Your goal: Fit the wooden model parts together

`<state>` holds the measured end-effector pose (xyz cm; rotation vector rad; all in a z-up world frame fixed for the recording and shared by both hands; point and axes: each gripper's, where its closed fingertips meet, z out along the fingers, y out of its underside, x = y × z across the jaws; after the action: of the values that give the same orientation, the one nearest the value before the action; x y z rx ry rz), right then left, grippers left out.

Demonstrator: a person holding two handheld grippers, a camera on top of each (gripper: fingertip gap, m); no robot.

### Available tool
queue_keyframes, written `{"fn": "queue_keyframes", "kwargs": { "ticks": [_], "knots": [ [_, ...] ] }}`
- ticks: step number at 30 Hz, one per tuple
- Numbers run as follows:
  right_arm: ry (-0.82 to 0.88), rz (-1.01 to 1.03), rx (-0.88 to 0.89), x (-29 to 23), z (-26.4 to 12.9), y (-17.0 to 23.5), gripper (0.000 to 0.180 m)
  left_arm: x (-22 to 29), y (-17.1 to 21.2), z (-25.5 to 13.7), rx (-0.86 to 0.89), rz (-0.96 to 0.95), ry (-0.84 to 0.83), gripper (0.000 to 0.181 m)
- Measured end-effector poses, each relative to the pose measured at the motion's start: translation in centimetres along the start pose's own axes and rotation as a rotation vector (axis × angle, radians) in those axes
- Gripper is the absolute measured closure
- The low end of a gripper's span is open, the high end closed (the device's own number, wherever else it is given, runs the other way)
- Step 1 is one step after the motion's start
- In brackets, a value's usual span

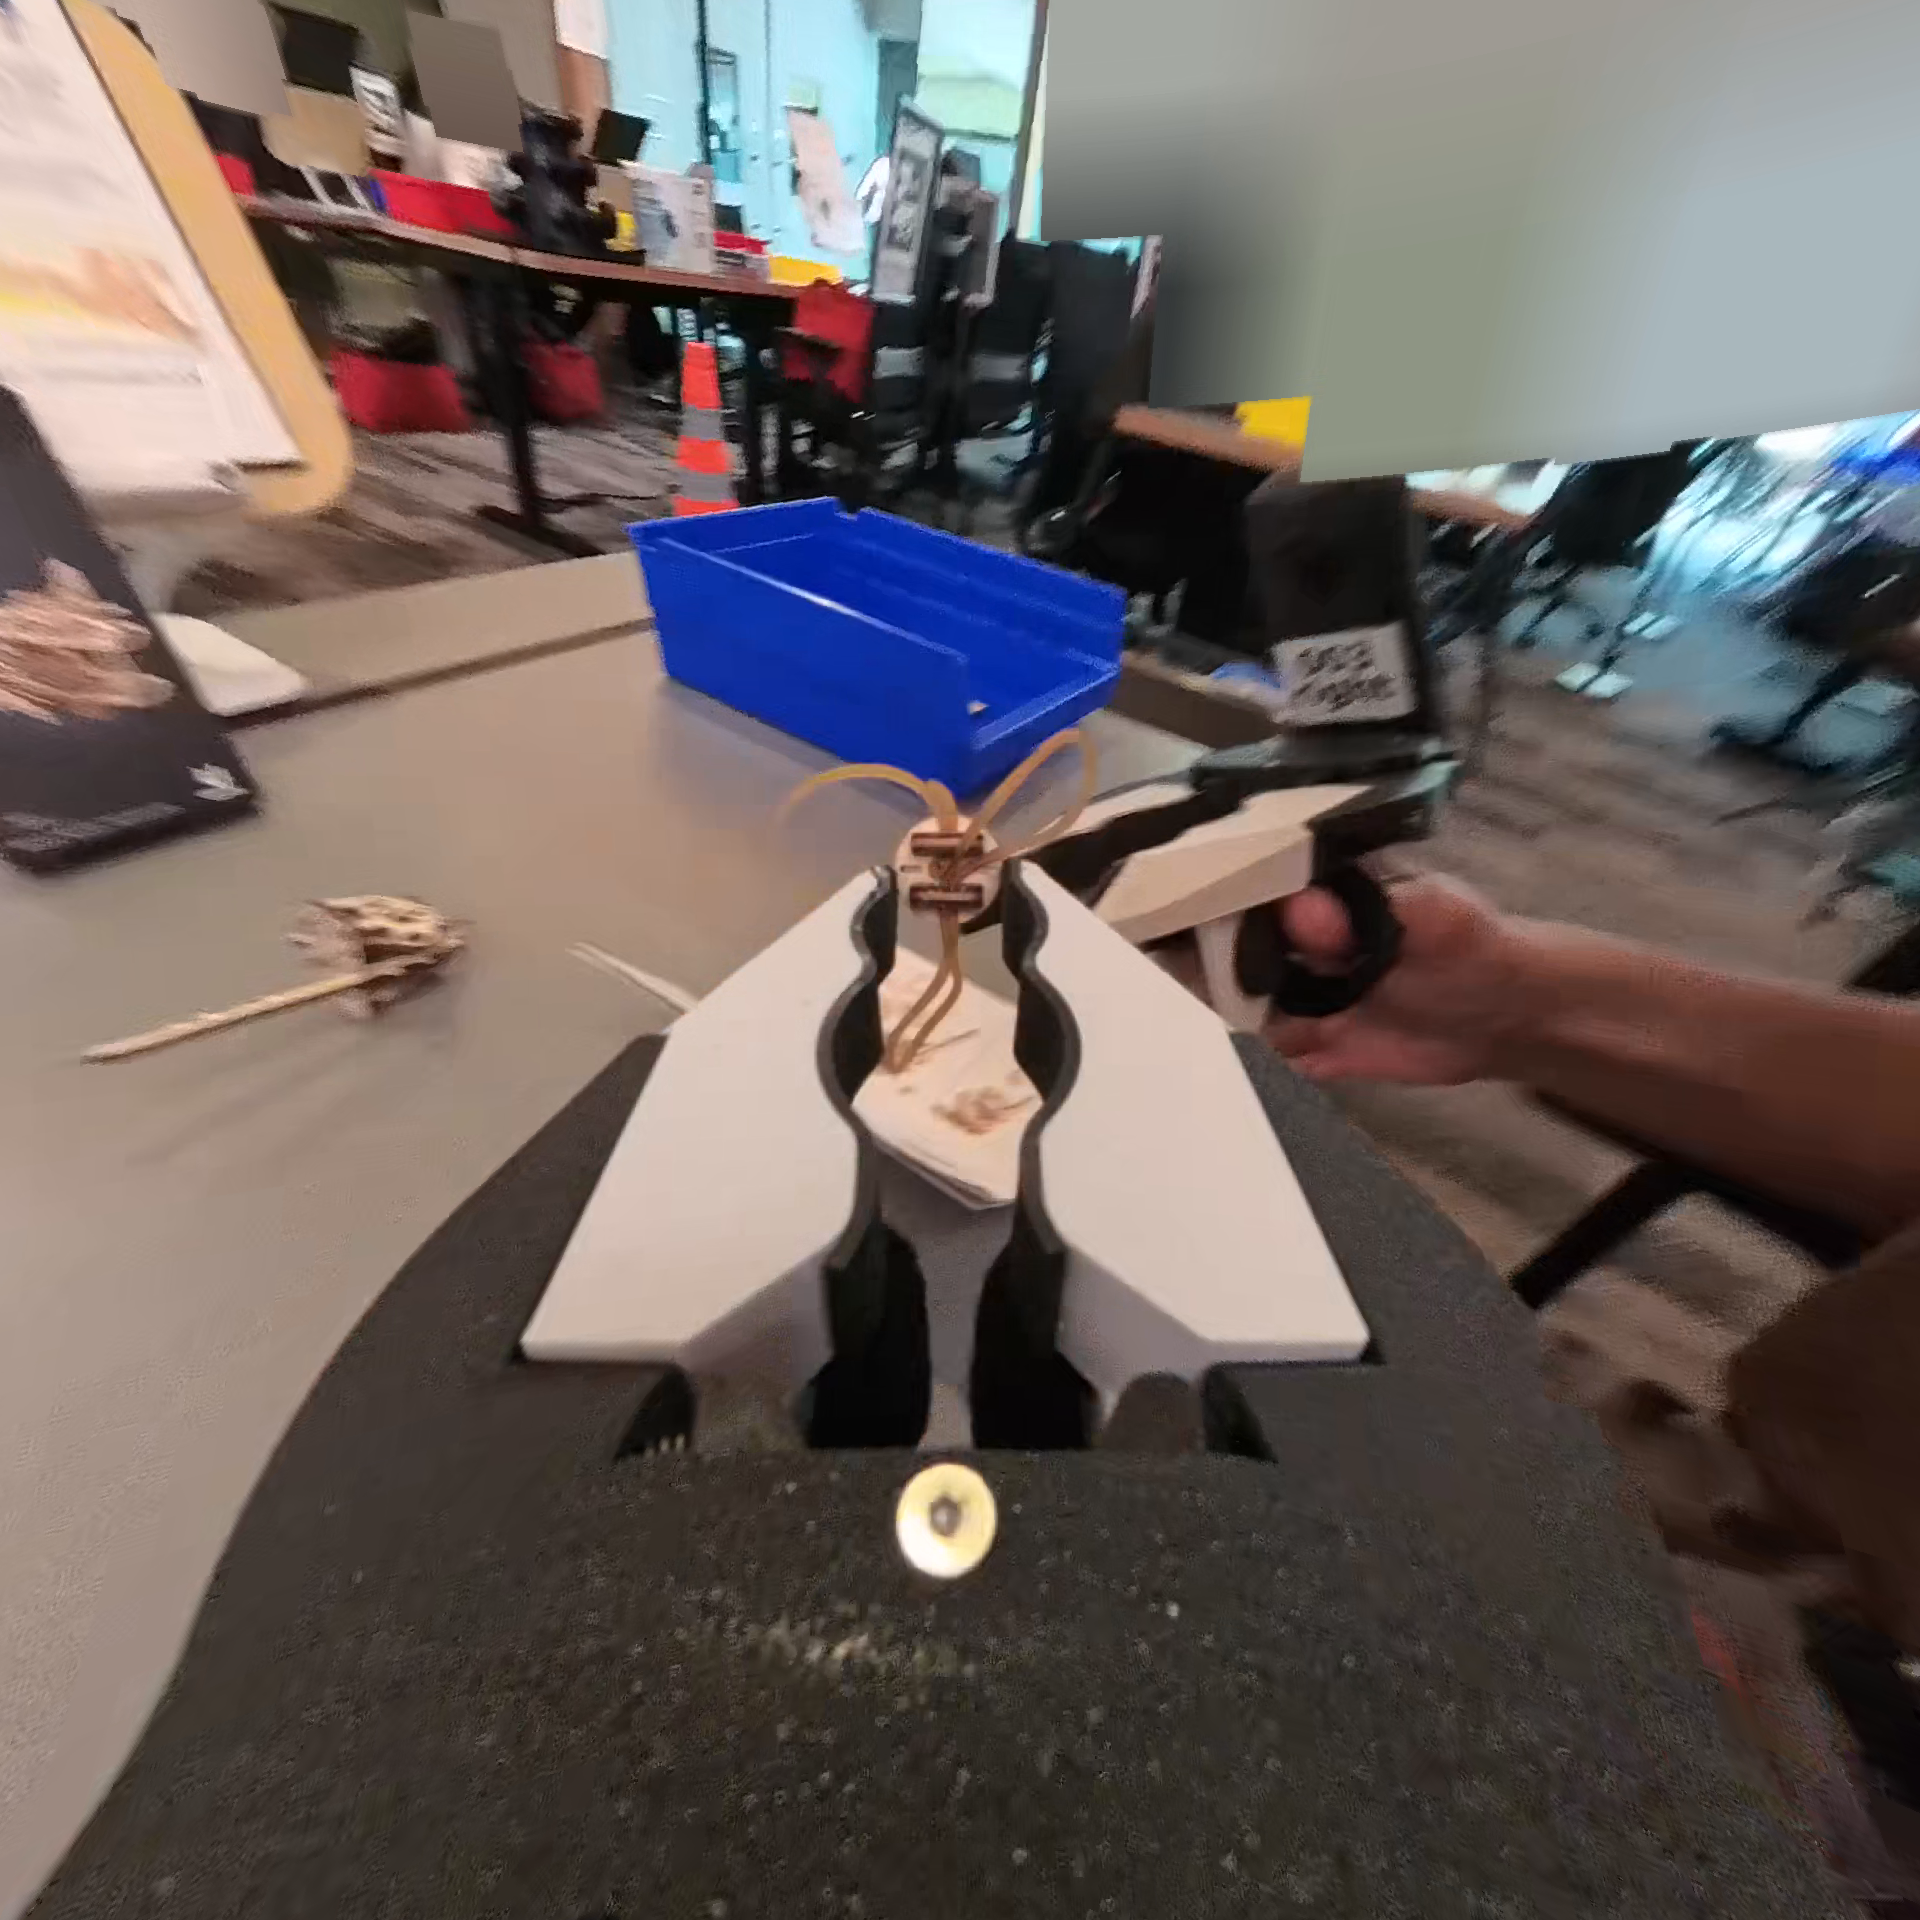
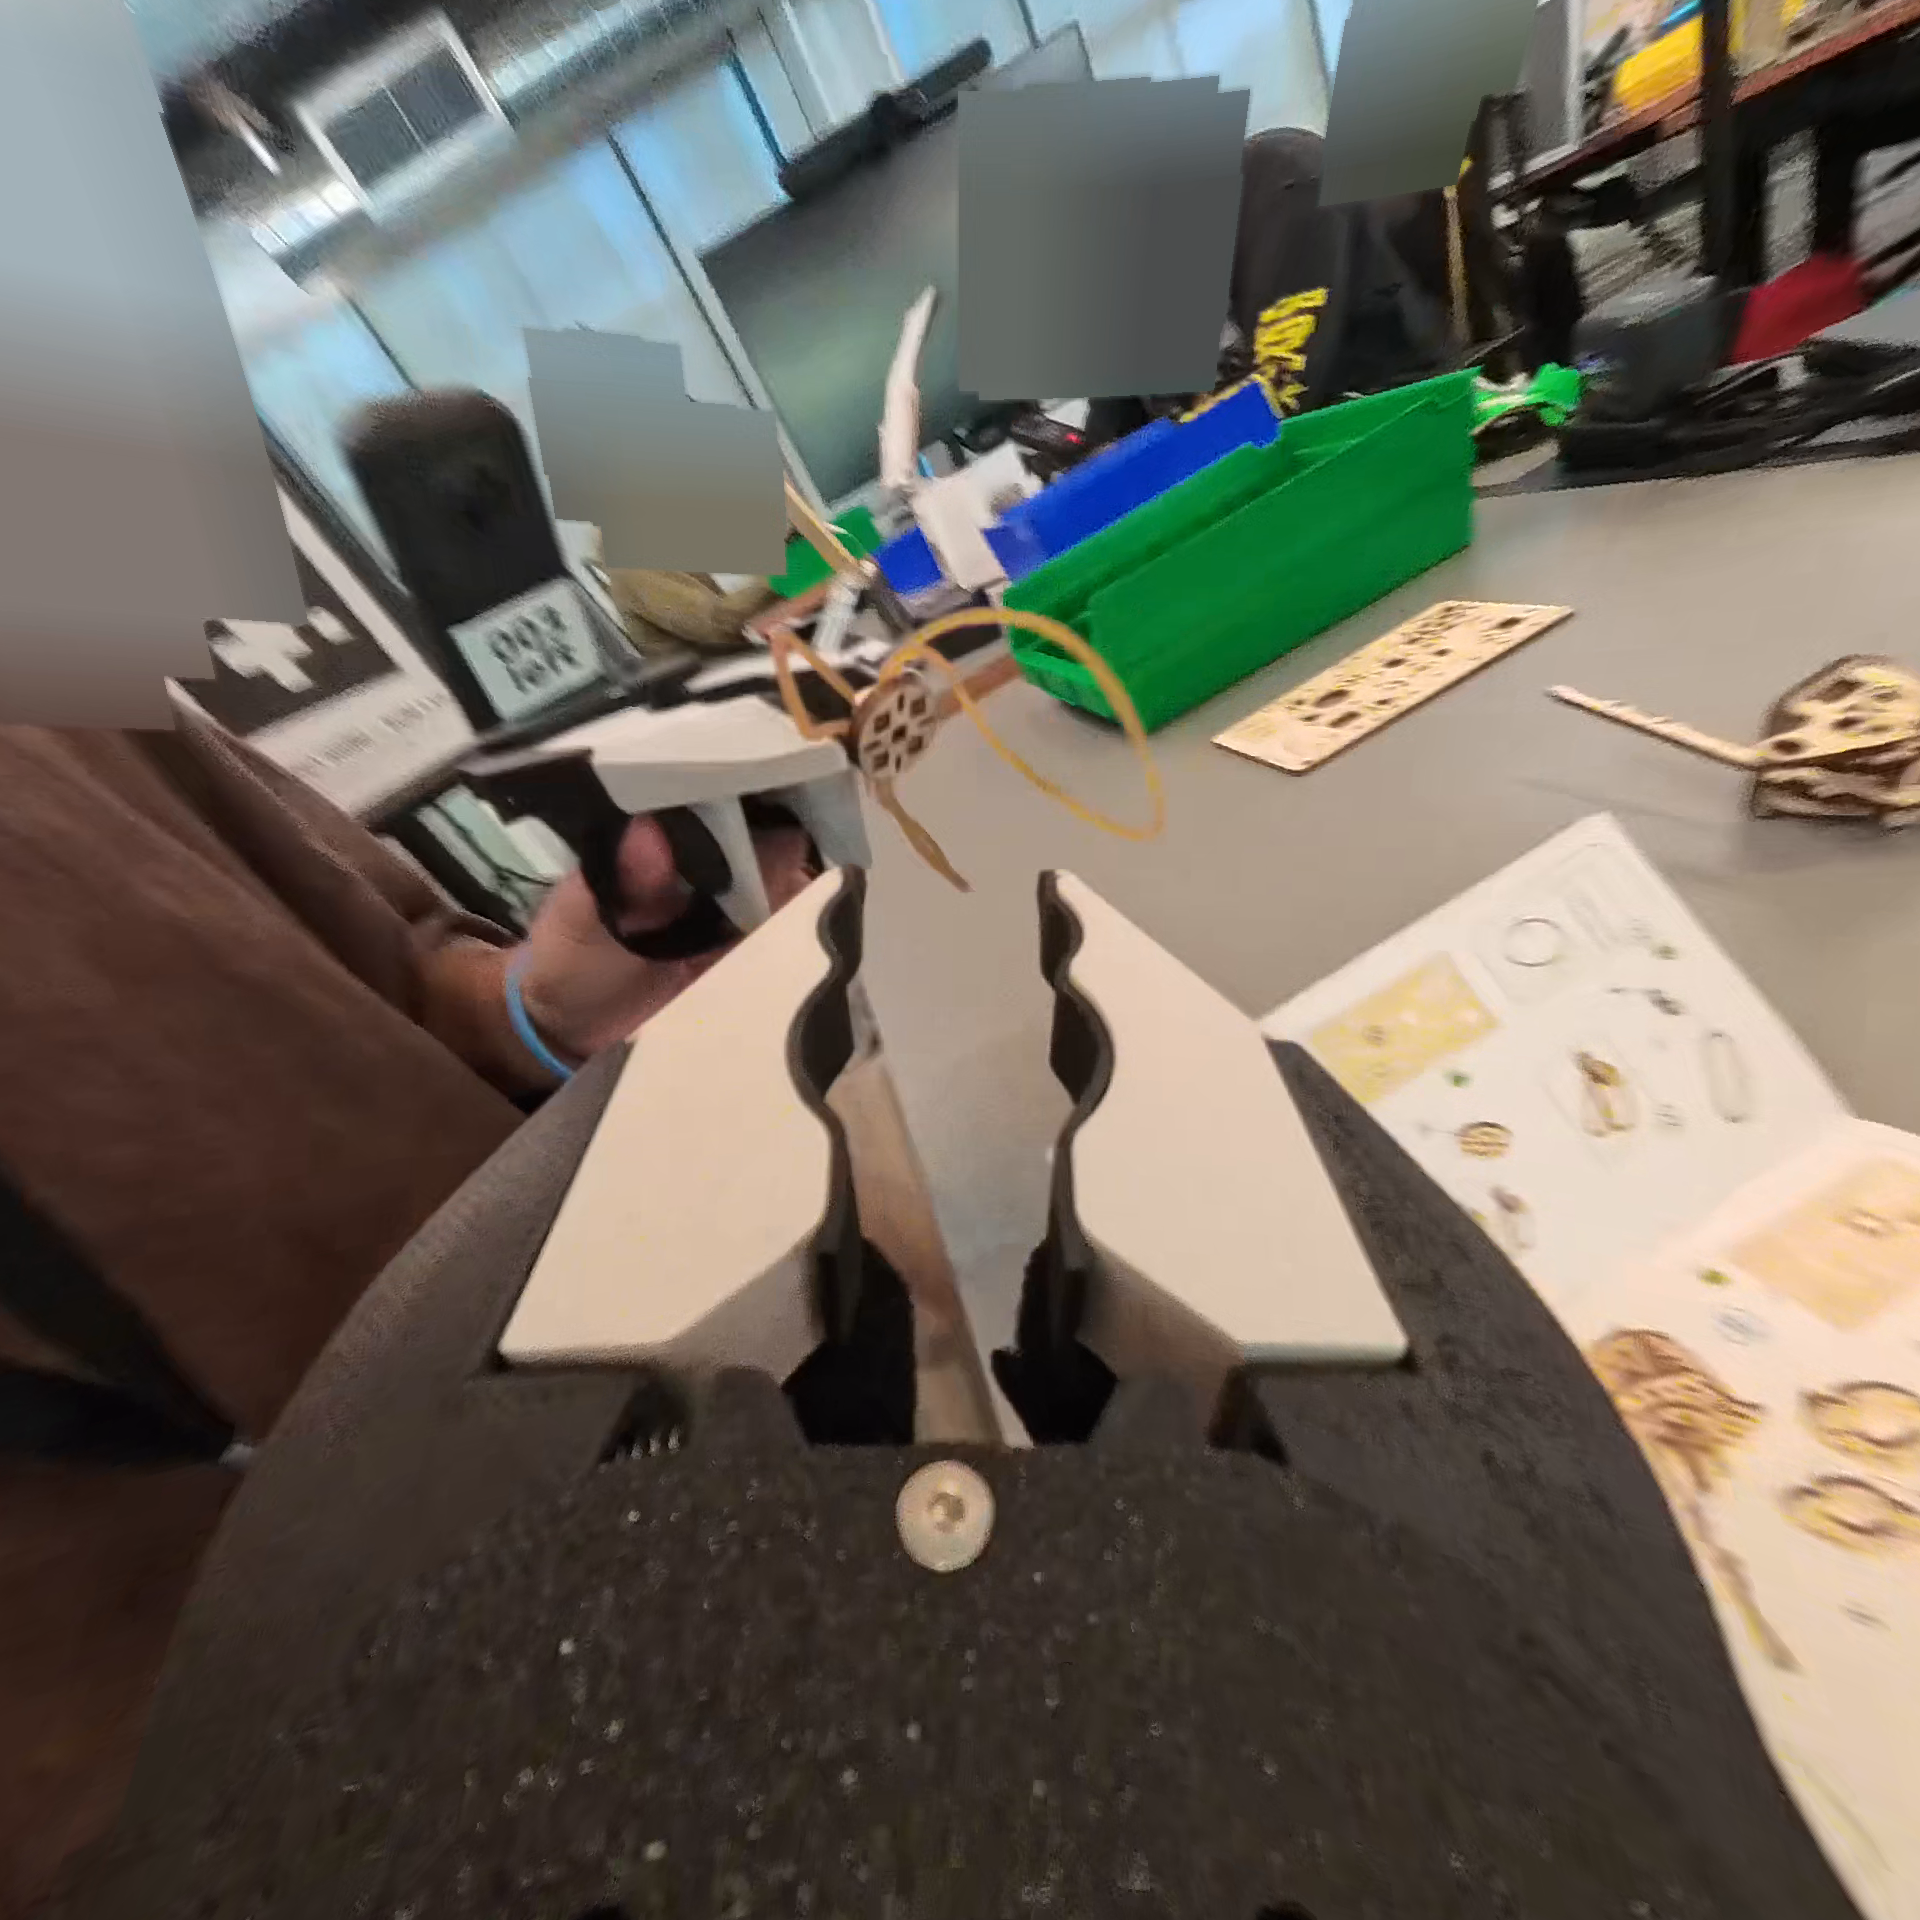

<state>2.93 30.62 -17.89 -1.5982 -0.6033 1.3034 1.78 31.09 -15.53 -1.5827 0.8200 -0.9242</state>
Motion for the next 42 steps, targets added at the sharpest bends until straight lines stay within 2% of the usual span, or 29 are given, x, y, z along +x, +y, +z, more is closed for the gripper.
{"fn": "queue_keyframes", "kwargs": {
  "ticks": [4, 7, 9, 12, 14, 16, 18, 19, 23, 25, 28, 33, 36, 38, 42],
  "knots": [
    [-0.021, 0.036, 0.033, 0.1, -0.4, -0.8, 0.151, -0.2, -0.6, -0.4, 0.06, -0.162, 0.065, 0.163],
    [0.06, -0.056, 0.025, 2.2, -0.9, -1.9, 0.149, -3.8, -1.6, -1.8, 0.13, -0.301, 0.031, 0.163],
    [0.158, -0.182, -0.082, 5.6, -1.0, -2.5, 0.142, -7.1, -2.0, -3.0, 0.174, -0.414, 0.007, 0.163],
    [0.334, -0.363, -0.165, 13.4, -1.3, -5.3, 0.142, -11.7, -1.2, -4.8, 0.207, -0.544, -0.042, 0.163],
    [0.346, -0.437, -0.321, 18.4, -0.2, -5.7, 0.137, -13.9, -0.3, -5.5, 0.211, -0.61, -0.067, 0.163],
    [0.244, -0.432, -0.456, 21.2, 2.5, -4.6, 0.123, -15.4, 0.2, -5.8, 0.212, -0.655, -0.089, 0.164],
    [0.137, -0.455, -0.606, 22.2, 5.5, -2.7, 0.117, -16.1, 0.8, -5.8, 0.196, -0.666, -0.102, 0.164],
    [0.119, -0.489, -0.673, 22.9, 6.7, -2.0, 0.11, -16.3, 1.0, -5.8, 0.188, -0.67, -0.108, 0.163],
    [0.085, -0.567, -0.959, 24.6, 9.9, -1.5, 0.101, -16.9, 2.3, -5.8, 0.135, -0.691, -0.127, 0.163],
    [0.077, -0.606, -1.154, 25.2, 10.2, -0.2, 0.102, -17.3, 2.9, -5.8, 0.101, -0.685, -0.148, 0.163],
    [0.076, -0.651, -1.275, 26.1, 10.5, 1.1, 0.109, -17.9, 3.2, -6.1, 0.077, -0.665, -0.166, 0.163],
    [0.072, -0.676, -1.274, 27.2, 10.7, 1.8, 0.116, -18.5, 3.6, -6.5, 0.043, -0.634, -0.181, 0.163],
    [0.077, -0.708, -1.288, 27.3, 10.6, 2.4, 0.133, -18.7, 3.5, -6.4, 0.048, -0.65, -0.165, 0.163],
    [0.097, -0.776, -1.233, 26.9, 11.0, 2.0, 0.133, -18.7, 3.3, -6.5, 0.053, -0.656, -0.162, 0.163],
    [0.194, -1.042, -0.994, 23.9, 12.8, -0.8, 0.133, -19.3, 2.3, -6.9, 0.083, -0.664, -0.182, 0.163]
  ]
}}
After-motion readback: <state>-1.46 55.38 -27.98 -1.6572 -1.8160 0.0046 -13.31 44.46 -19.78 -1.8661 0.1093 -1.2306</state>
